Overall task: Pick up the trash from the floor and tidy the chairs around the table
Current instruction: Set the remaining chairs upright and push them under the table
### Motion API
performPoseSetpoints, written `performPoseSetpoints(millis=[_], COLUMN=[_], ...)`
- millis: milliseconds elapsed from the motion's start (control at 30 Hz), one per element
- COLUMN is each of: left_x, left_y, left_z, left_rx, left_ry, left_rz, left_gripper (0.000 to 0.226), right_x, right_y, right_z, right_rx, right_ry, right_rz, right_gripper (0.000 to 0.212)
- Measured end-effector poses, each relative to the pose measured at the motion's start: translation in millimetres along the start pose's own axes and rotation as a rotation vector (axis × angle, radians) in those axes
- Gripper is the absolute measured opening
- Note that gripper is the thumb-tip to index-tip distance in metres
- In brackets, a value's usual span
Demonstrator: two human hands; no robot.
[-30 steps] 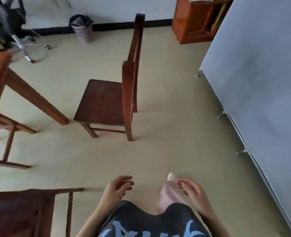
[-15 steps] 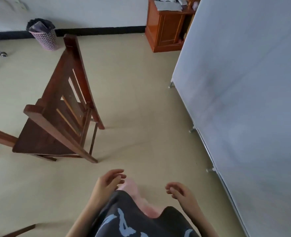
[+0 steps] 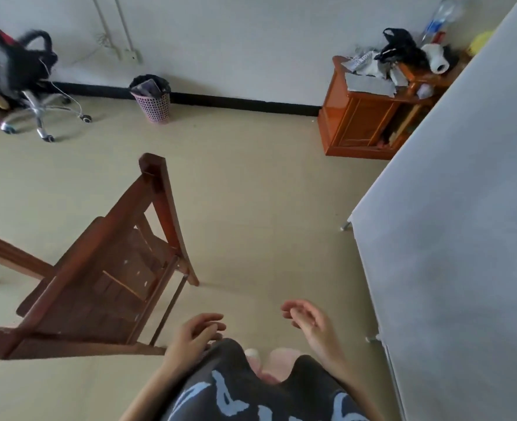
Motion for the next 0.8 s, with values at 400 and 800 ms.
performPoseSetpoints(millis=[400,800], left_x=[-101,-110], left_y=[57,159], left_z=[40,-13], left_rx=[-0.623,-1.407], left_ry=[-0.116,0.02], left_rz=[-0.146,0.581], left_gripper=[0.025,0.061], right_x=[112,250], right_y=[-89,-290], right_z=[178,118], right_rx=[0.612,0.954], right_ry=[0.157,1.646], right_rz=[-0.385,-0.815], right_gripper=[0.024,0.057])
Point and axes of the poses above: each hand's wrist, its own z-axis towards the middle knuckle, its own y-axis out of the back of the hand, x = y × z, the point moved 6 cm from there along z, towards the middle knuckle, and after that the axes turned 2 degrees about -x, right-handed, at the moved point
